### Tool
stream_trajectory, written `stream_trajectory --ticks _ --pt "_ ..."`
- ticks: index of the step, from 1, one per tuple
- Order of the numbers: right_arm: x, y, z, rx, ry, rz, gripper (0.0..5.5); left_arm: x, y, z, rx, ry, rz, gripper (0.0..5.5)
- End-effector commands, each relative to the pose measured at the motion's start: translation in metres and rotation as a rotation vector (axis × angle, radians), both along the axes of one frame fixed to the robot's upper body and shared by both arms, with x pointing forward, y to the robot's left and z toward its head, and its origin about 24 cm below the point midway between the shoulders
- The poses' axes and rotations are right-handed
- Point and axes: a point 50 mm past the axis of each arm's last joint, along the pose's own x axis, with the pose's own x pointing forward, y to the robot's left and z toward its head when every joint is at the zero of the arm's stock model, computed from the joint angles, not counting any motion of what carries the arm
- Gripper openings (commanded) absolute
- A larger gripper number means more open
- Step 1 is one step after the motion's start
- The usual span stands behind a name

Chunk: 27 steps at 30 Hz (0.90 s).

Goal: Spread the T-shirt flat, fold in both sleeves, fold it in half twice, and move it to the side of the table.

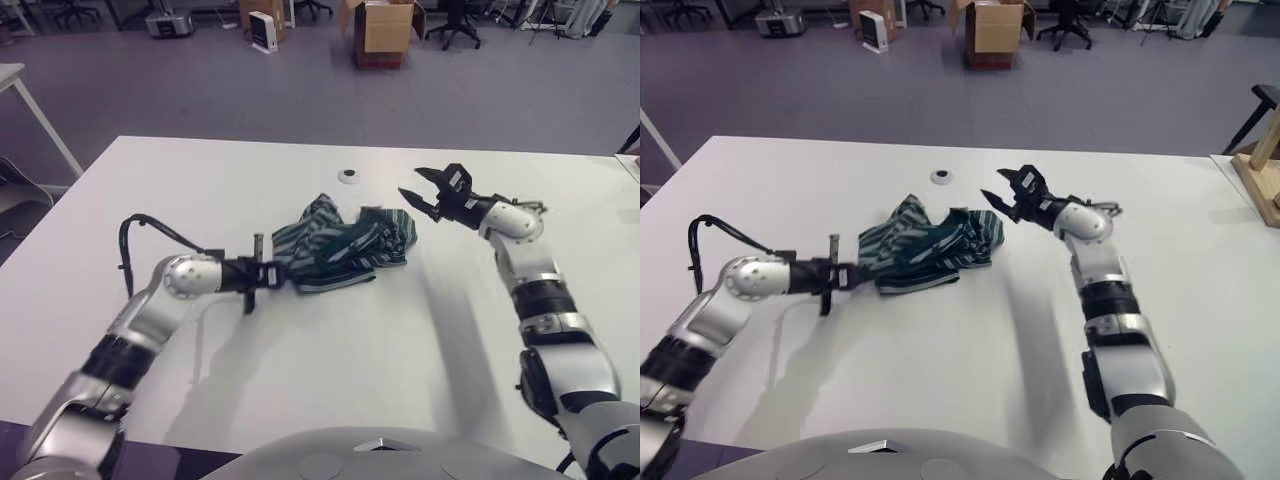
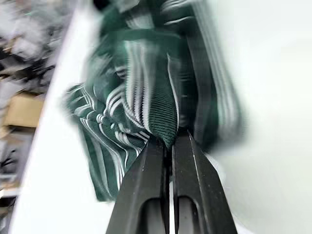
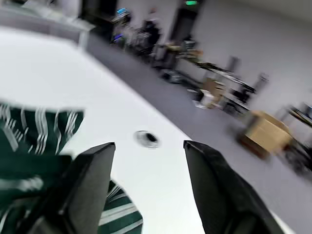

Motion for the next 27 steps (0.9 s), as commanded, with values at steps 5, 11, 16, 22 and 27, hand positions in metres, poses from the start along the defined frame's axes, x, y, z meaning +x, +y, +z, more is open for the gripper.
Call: stream_trajectory --ticks 5,11,16,22,27 --pt "0.010 0.020 0.017 -0.345 0.093 0.371 2.62 -0.064 0.018 0.019 0.112 0.271 -0.092 0.03" --pt "0.011 0.075 -0.013 -0.161 0.224 0.414 2.62 -0.069 0.032 0.011 0.095 0.356 -0.001 0.03" --pt "-0.026 0.069 -0.058 -0.428 0.367 0.594 2.62 -0.066 0.037 0.005 0.010 0.366 0.075 0.03" --pt "-0.070 0.043 -0.035 -0.437 0.558 0.770 2.62 -0.054 0.045 -0.002 -0.043 0.287 0.168 0.03" --pt "-0.050 0.011 0.007 -0.483 0.546 0.657 2.62 -0.048 0.046 -0.006 -0.029 0.250 0.167 0.03"
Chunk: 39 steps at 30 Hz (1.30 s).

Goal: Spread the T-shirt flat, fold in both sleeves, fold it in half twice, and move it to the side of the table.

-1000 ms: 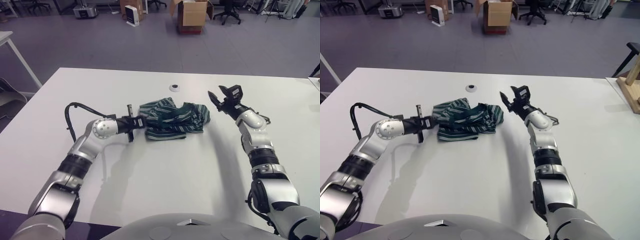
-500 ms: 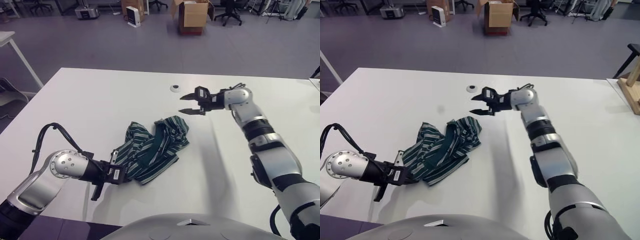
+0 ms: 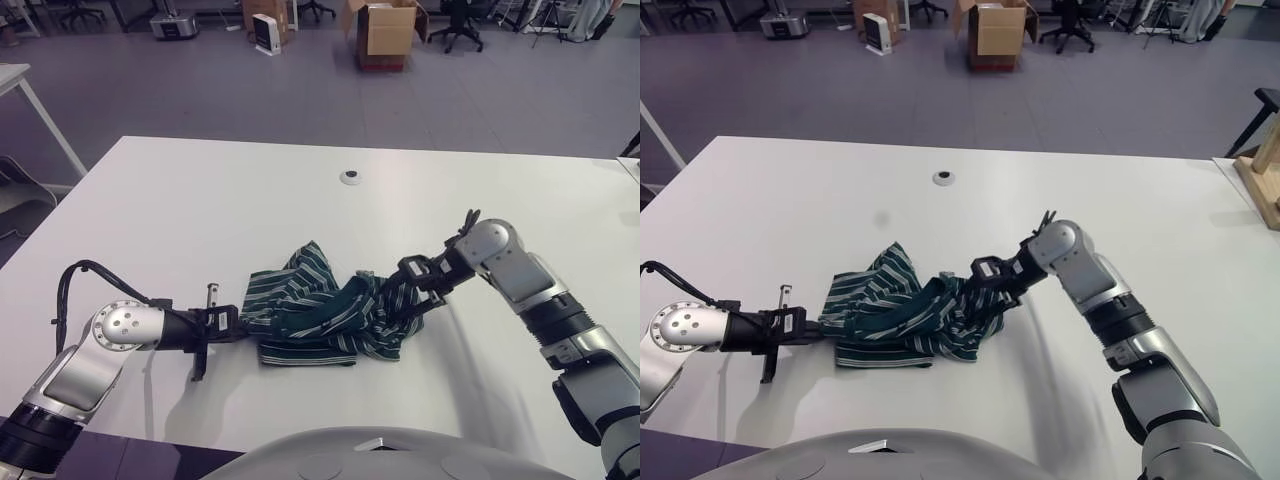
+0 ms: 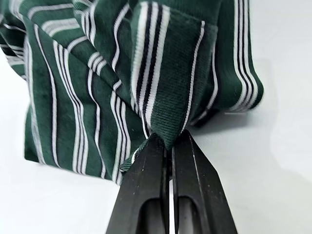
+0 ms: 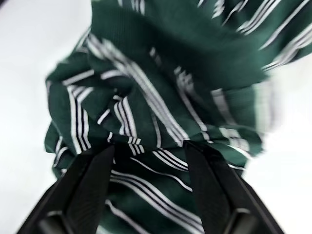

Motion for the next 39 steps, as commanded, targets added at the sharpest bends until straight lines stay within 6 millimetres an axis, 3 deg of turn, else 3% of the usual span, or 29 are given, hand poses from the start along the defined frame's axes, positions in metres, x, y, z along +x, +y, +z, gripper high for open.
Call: stream_trajectory --ticks 1,5,10,13,21,27,34,37,39 --pt "0.020 -0.024 0.034 -0.056 -0.070 -0.044 2.62 0.009 0.006 -0.002 0.064 -0.042 -0.006 0.03" --pt "0.040 0.000 0.040 0.085 -0.140 -0.080 2.62 0.013 0.019 -0.009 0.150 -0.044 -0.011 0.03" --pt "0.051 0.027 0.017 0.125 -0.084 -0.112 2.62 0.014 0.033 -0.018 0.200 -0.012 0.006 0.03" --pt "0.057 0.031 -0.002 0.109 0.020 -0.171 2.62 0.018 0.032 -0.021 0.189 -0.012 0.011 0.03" --pt "0.051 0.036 -0.026 0.124 0.291 -0.186 2.62 0.024 0.031 -0.024 0.183 -0.014 0.004 0.03" --pt "0.047 0.038 -0.045 0.069 0.313 -0.227 1.48 0.025 0.030 -0.025 0.182 -0.011 -0.006 0.00" --pt "0.048 0.040 -0.047 0.090 0.304 -0.252 0.28 0.027 0.028 -0.025 0.178 -0.009 -0.017 0.00" --pt "0.050 0.033 -0.035 0.153 0.311 -0.238 0.02 0.030 0.022 -0.018 0.101 -0.016 0.003 0.00" --pt "0.056 0.015 -0.009 0.194 0.262 -0.225 0.02 0.037 0.017 0.002 -0.034 -0.028 0.044 0.00"
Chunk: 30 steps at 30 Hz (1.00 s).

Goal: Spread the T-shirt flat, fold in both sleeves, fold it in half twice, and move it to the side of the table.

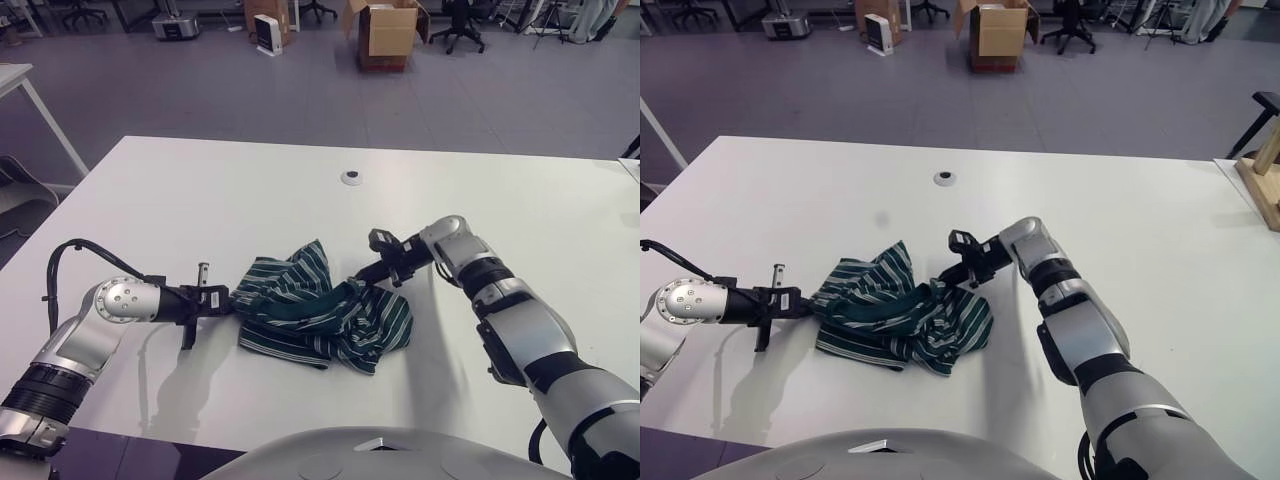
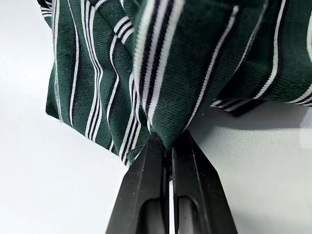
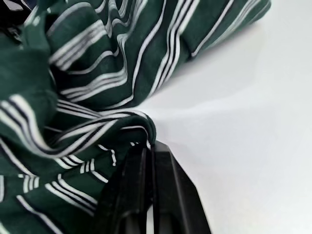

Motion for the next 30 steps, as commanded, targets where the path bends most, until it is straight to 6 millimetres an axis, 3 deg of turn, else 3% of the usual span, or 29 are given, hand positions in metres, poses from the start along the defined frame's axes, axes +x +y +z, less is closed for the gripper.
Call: stream_trajectory --ticks 1,4,6,9,11,16,20,24,30 --pt "0.015 -0.033 0.054 0.064 -0.128 -0.015 0.02 0.005 -0.009 0.025 -0.213 0.023 0.057 0.00" --pt "0.018 -0.063 0.117 0.150 -0.266 -0.066 0.02 0.014 -0.003 0.065 -0.376 -0.016 0.107 0.00" --pt "0.011 -0.078 0.162 0.230 -0.344 -0.075 0.02 0.017 0.003 0.092 -0.457 -0.042 0.122 0.00" --pt "-0.007 -0.091 0.211 0.320 -0.407 -0.056 0.02 0.018 0.009 0.133 -0.572 -0.066 0.109 0.00" --pt "-0.020 -0.098 0.243 0.382 -0.452 -0.045 0.02 0.015 0.012 0.167 -0.632 -0.085 0.064 0.00" --pt "-0.039 -0.115 0.298 0.520 -0.563 -0.058 0.02 0.004 0.012 0.236 -0.723 -0.173 -0.050 0.00" --pt "-0.051 -0.125 0.324 0.605 -0.628 -0.067 0.02 -0.007 0.011 0.264 -0.760 -0.195 -0.112 0.00" --pt "-0.079 -0.130 0.348 0.670 -0.681 -0.007 0.02 -0.027 0.004 0.286 -0.773 -0.186 -0.207 0.00" --pt "-0.115 -0.137 0.367 0.702 -0.753 0.032 0.02 -0.057 0.009 0.323 -0.838 -0.258 -0.270 0.00"
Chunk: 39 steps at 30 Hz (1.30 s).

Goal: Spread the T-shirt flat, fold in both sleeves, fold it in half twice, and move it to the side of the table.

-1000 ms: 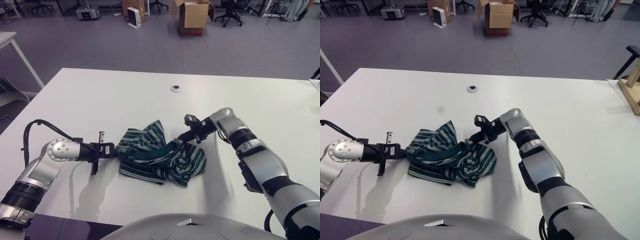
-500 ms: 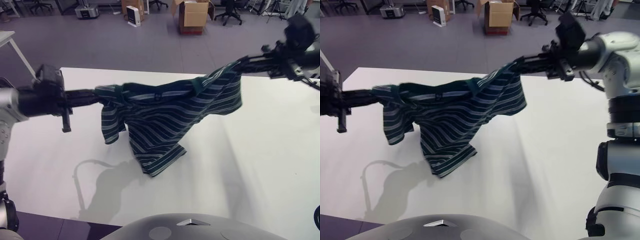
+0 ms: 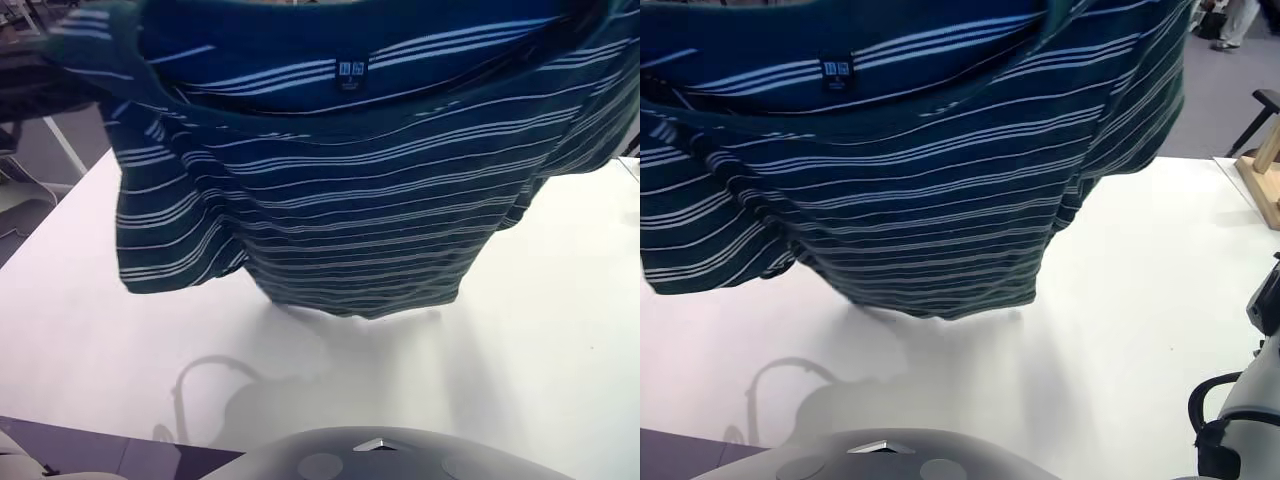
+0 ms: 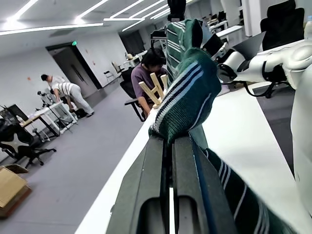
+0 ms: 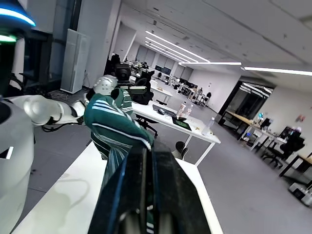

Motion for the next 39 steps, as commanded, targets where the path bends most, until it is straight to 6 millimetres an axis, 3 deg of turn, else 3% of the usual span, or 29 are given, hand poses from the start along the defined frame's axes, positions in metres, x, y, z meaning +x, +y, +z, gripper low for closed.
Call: stream_trajectory --ticks 1,5,9,14,20,25,29,34,39 --pt "-0.026 -0.005 0.016 0.014 -0.057 0.009 0.02 -0.022 0.003 0.028 -0.030 -0.075 -0.010 0.00" --pt "-0.049 -0.003 0.019 0.021 -0.069 0.031 0.02 -0.042 -0.004 0.034 -0.019 -0.082 -0.057 0.00" --pt "-0.046 0.003 -0.005 -0.046 0.023 -0.004 0.02 -0.042 -0.014 0.011 0.000 0.028 -0.069 0.00" --pt "-0.008 0.006 -0.087 -0.149 0.297 -0.123 0.02 -0.014 -0.026 -0.072 0.142 0.267 0.027 0.00" --pt "0.013 0.012 -0.148 -0.215 0.428 -0.216 0.02 0.003 -0.019 -0.134 0.233 0.369 0.100 0.00" --pt "0.034 0.021 -0.185 -0.252 0.493 -0.310 0.02 0.034 -0.018 -0.175 0.270 0.403 0.179 0.00" --pt "0.064 0.032 -0.232 -0.300 0.585 -0.418 0.02 0.082 -0.016 -0.226 0.433 0.368 0.325 0.00" --pt "0.115 0.046 -0.292 -0.390 0.645 -0.763 0.02 0.151 -0.029 -0.251 0.280 0.417 0.518 0.00" --pt "0.139 0.060 -0.326 -0.548 0.434 -1.019 0.00 0.169 -0.015 -0.281 0.202 0.573 0.730 0.94"
